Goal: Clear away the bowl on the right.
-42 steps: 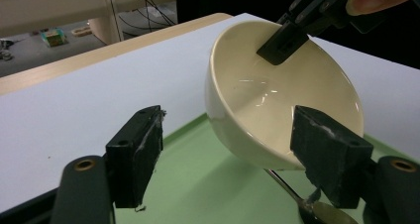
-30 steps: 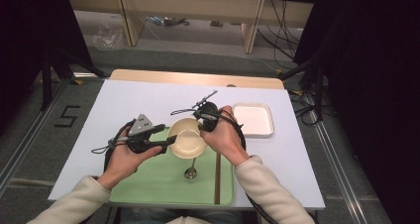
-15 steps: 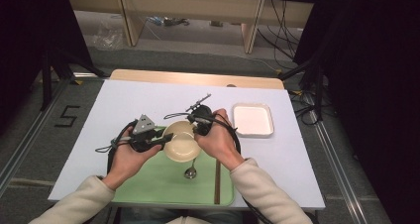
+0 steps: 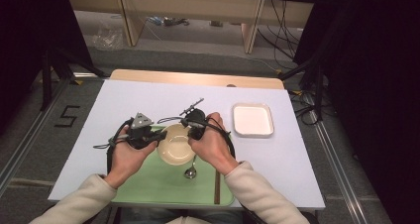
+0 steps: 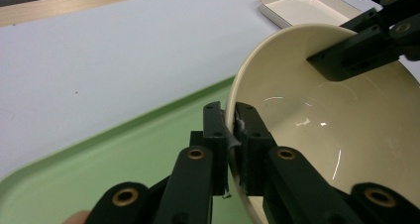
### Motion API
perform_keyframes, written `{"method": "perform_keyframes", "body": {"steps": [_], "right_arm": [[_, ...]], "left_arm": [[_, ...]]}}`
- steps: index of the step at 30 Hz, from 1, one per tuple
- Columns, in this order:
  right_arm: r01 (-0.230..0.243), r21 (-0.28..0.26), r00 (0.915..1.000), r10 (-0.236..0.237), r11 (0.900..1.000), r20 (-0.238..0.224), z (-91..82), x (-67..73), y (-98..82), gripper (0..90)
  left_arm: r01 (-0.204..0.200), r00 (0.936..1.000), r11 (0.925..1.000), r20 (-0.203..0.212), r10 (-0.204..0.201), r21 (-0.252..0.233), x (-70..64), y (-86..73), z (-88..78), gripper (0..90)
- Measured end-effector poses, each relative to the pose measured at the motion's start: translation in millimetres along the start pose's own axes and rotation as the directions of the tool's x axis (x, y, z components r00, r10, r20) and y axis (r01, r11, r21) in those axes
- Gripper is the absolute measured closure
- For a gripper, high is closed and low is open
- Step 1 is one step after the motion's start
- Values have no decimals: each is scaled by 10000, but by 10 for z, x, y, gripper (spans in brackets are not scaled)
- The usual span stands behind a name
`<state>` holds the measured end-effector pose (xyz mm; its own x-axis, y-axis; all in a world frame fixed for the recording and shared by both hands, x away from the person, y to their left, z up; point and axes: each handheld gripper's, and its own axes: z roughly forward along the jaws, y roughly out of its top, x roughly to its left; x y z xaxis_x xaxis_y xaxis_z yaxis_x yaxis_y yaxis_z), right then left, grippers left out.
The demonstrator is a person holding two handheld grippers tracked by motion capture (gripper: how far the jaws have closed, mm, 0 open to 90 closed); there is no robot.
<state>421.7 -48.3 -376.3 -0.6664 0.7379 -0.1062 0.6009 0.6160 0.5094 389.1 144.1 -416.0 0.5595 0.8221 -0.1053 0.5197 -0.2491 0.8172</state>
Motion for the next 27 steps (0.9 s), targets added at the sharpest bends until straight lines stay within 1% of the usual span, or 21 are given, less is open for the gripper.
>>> {"method": "perform_keyframes", "body": {"steps": [1, 2, 3, 4, 6, 7, 8, 9, 10, 12, 13, 14, 15, 16, 18, 19, 20, 22, 23, 26, 27], "right_arm": [[-56, -49, 9999, 55, 10000, -147, -21, 13, 2, 824], [131, -268, 9996, -138, 9996, -256, -40, -3, 11, 780], [-33, -406, 9991, 15, 9992, -427, -75, 0, 17, 750], [51, -604, 9988, -81, 9982, -483, -113, -13, 22, 717], [-101, -868, 9969, 32, 9962, -788, -197, -51, 34, 652], [-187, -995, 9959, 98, 9949, -895, -231, -83, 38, 636], [-191, -1101, 9961, 94, 9937, -879, -258, -114, 39, 633], [-455, -1278, 9960, 350, 9908, -827, -287, -143, 39, 626], [-447, -1458, 9967, 343, 9883, -731, -323, -218, 41, 616], [-762, -1663, 9952, 648, 9831, -731, -357, -336, 37, 602], [-861, -1727, 9951, 764, 9812, -623, -363, -394, 30, 601], [-981, -1748, 9943, 891, 9797, -589, -366, -439, 26, 600], [-1089, -1727, 9933, 1003, 9789, -577, -372, -500, 16, 600], [-1433, -1718, 9892, 1357, 9746, -550, -364, -560, 3, 600], [-1636, -1675, 9864, 1581, 9722, -457, -349, -667, -18, 600], [-1870, -1591, 9823, 1829, 9694, -400, -343, -699, -30, 600], [-1758, -1492, 9843, 1719, 9730, -393, -337, -742, -36, 600], [-1903, -1369, 9817, 1880, 9721, -296, -291, -797, -54, 596], [-2044, -1263, 9789, 2025, 9707, -282, -257, -818, -64, 595], [-2037, -1123, 9790, 2028, 9726, -195, -182, -885, -86, 586], [-2156, -1037, 9765, 2147, 9710, -201, -166, -900, -95, 586]], "left_arm": [[-61, 9999, 9999, -87, 63, 138, 19, -3, -3, 842], [-26, 10000, 9996, -49, 28, 269, 35, -16, 3, 842], [98, 9999, 9995, -100, -95, 292, 54, -30, 16, 842], [-188, 9997, 9975, -134, 198, 678, 111, -43, 6, 842], [216, 9996, 9984, -164, -208, 526, 136, -73, 32, 841], [181, 9997, 9979, -198, -169, 623, 154, -77, 24, 842], [215, 9997, 9975, -161, -204, 678, 178, -85, 21, 841], [334, 9993, 9966, -171, -322, 753, 203, -94, 14, 841], [326, 9994, 9963, -156, -315, 794, 224, -99, 10, 841], [448, 9989, 9944, -205, -430, 952, 274, -119, -2, 841], [224, 9997, 9925, -119, -211, 1205, 307, -122, -18, 842], [235, 9997, 9915, -130, -220, 1280, 324, -130, -21, 841], [395, 9992, 9907, -109, -384, 1300, 336, -140, -20, 841], [336, 9994, 9900, -103, -324, 1367, 348, -145, -24, 841], [396, 9992, 9882, -27, -397, 1478, 364, -159, -27, 841], [444, 9990, 9888, -41, -442, 1428, 362, -166, -23, 841], [418, 9991, 9884, 6, -423, 1462, 365, -172, -23, 841], [644, 9978, 9876, 61, -660, 1431, 357, -189, -9, 841], [565, 9982, 9858, 125, -593, 1583, 366, -194, -12, 842], [645, 9976, 9840, 131, -676, 1660, 365, -213, 4, 841], [657, 9975, 9832, 130, -689, 1704, 366, -219, 11, 841]]}}
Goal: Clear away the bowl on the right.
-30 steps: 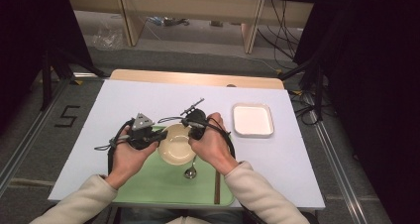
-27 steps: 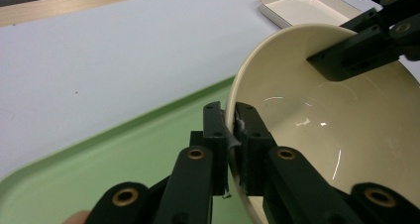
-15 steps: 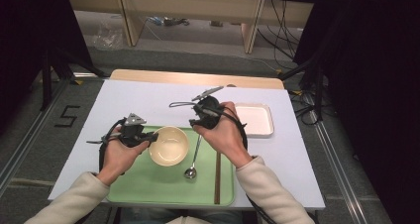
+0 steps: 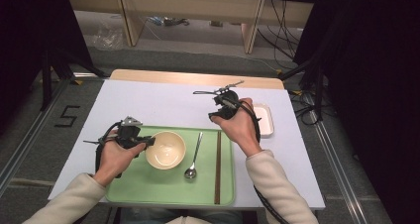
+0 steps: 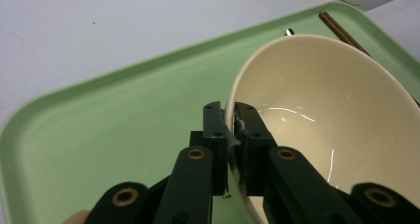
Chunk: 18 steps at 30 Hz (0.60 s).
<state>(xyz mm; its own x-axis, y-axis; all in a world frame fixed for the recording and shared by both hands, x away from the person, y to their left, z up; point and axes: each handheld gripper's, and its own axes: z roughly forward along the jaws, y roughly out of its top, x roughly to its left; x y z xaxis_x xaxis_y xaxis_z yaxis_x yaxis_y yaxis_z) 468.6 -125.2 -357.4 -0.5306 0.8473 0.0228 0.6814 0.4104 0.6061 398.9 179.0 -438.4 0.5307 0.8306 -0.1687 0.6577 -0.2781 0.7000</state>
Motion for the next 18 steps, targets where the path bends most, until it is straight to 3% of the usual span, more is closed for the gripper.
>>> {"method": "perform_keyframes", "body": {"steps": [5, 18], "right_arm": [[-282, 123, 9996, 281, 9995, 84, 24, -81, -14, 586], [-320, 269, 9994, 317, 9991, 127, 77, -119, -25, 574]], "left_arm": [[433, 9989, 9991, 184, -433, 11, -4, -5, 38, 842], [407, 9992, 9991, 46, -407, 80, 29, -13, 102, 841]]}}
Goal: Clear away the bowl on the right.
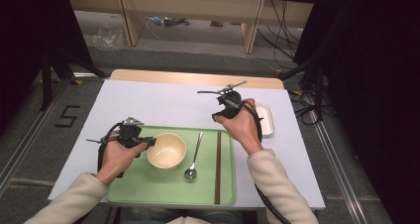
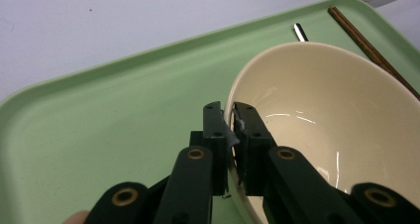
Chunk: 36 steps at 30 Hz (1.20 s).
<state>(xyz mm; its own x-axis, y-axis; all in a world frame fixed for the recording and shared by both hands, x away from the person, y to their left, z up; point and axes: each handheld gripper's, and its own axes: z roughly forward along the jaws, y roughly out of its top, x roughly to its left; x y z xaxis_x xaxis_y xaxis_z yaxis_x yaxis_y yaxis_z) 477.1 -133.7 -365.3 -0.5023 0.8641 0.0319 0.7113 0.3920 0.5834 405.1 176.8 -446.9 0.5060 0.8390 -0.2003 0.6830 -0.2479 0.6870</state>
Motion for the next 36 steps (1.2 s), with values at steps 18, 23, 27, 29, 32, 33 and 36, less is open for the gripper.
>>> {"method": "perform_keyframes", "body": {"steps": [18, 23, 27, 29, 32, 33, 36], "right_arm": [[-522, 212, 9983, 516, 9984, 264, 26, -210, -32, 533], [-872, 220, 9958, 865, 9960, 296, 44, -360, -52, 524], [-1112, 214, 9927, 1101, 9936, 487, 38, -511, -80, 522], [-1135, 207, 9923, 1123, 9933, 515, 40, -592, -97, 521], [-1884, 453, 9806, 1854, 9811, 639, 13, -639, -118, 521], [-1730, 407, 9833, 1702, 9841, 646, 18, -677, -127, 520], [-1924, 384, 9790, 1891, 9806, 763, 6, -762, -143, 518]], "left_arm": [[-1149, 9928, 9665, -598, 1039, -2294, -100, -21, -169, 421], [-1404, 9895, 9436, -760, 1230, -2998, -87, -97, -325, 294], [-1428, 9891, 9308, -825, 1220, -3364, -43, -184, -448, 257], [-1302, 9908, 9274, -820, 1081, -3506, -21, -227, -492, 252], [-1340, 9901, 9249, -879, 1096, -3558, -7, -257, -526, 247], [-1332, 9902, 9250, -870, 1091, -3559, -5, -263, -533, 246], [-1340, 9904, 9224, -800, 1125, -3622, -3, -268, -555, 246]]}}
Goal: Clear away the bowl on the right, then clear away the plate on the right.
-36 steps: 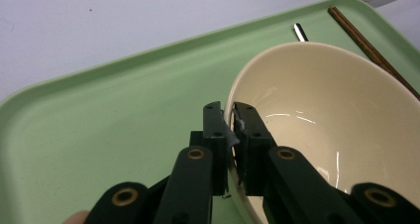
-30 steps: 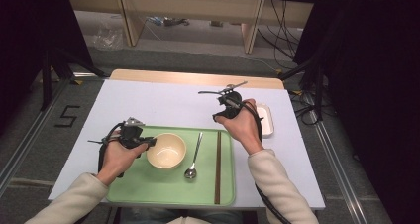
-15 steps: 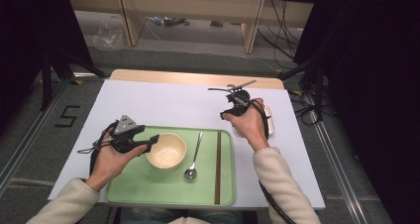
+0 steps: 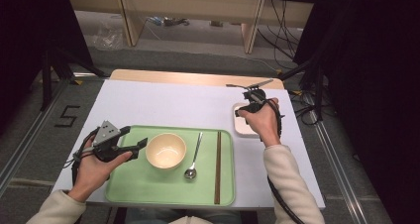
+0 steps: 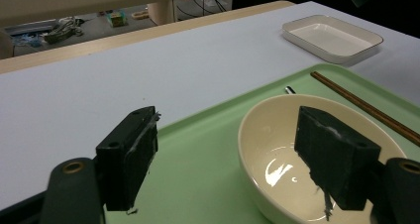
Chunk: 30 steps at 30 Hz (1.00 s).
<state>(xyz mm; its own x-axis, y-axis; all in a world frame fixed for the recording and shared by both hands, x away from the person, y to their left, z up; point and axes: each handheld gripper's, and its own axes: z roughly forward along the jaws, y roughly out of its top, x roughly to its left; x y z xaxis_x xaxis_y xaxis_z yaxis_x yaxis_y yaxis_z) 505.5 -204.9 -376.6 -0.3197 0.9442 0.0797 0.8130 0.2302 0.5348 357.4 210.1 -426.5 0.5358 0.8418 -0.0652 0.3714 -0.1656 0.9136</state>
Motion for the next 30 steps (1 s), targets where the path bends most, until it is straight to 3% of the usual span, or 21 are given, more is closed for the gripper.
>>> {"method": "perform_keyframes", "body": {"steps": [7, 10, 12, 14, 16, 18, 19, 20, 24, 25, 27, 29, 30], "right_arm": [[-610, -69, 9978, 612, 9981, 246, -14, -147, 4, 517], [-647, -65, 9977, 648, 9979, 188, -31, -177, 14, 515], [-382, -145, 9991, 385, 9992, 176, -23, -207, 27, 515], [-656, -157, 9975, 660, 9977, 248, -34, -194, 38, 515], [-546, -150, 9984, 548, 9984, 152, -44, -211, 48, 515], [-731, -149, 9970, 734, 9972, 241, -32, -208, 60, 514], [-536, -149, 9978, 542, 9984, 369, -29, -225, 62, 514], [-716, -131, 9973, 718, 9973, 167, -33, -232, 58, 514], [-721, -70, 9966, 723, 9974, 388, -22, -279, 82, 531], [-517, -33, 9982, 518, 9987, 292, -14, -305, 86, 540], [-430, 389, 9983, 415, 9983, 405, -1, -322, 91, 564], [44, 655, 9987, -76, 9978, 500, 46, -384, 86, 569], [-67, 736, 9981, 22, 9973, 609, 63, -390, 87, 567]], "left_arm": [[111, 9999, 9999, -103, -111, -79, 34, -16, -43, 243], [206, 9997, 9997, -161, -208, -125, 33, -20, -67, 243], [162, 9997, 9998, -196, -164, -105, 33, -24, -81, 242], [181, 9996, 9998, -196, -183, -104, 31, -32, -87, 240], [193, 9996, 9998, -204, -195, -95, 30, -41, -89, 236], [214, 9995, 9997, -232, -217, -97, 34, -44, -99, 235], [316, 9992, 9994, -249, -319, -126, 35, -44, -99, 235], [271, 9993, 9995, -266, -274, -131, 39, -42, -102, 236], [320, 9990, 9994, -316, -323, -96, 54, -66, -114, 236], [328, 9990, 9994, -310, -331, -88, 57, -70, -117, 236], [438, 9984, 9990, -353, -440, -56, 58, -68, -112, 236], [328, 9990, 9995, -306, -328, -13, 60, -66, -102, 237], [500, 9984, 9987, -256, -499, 17, 51, -74, -89, 238]]}}
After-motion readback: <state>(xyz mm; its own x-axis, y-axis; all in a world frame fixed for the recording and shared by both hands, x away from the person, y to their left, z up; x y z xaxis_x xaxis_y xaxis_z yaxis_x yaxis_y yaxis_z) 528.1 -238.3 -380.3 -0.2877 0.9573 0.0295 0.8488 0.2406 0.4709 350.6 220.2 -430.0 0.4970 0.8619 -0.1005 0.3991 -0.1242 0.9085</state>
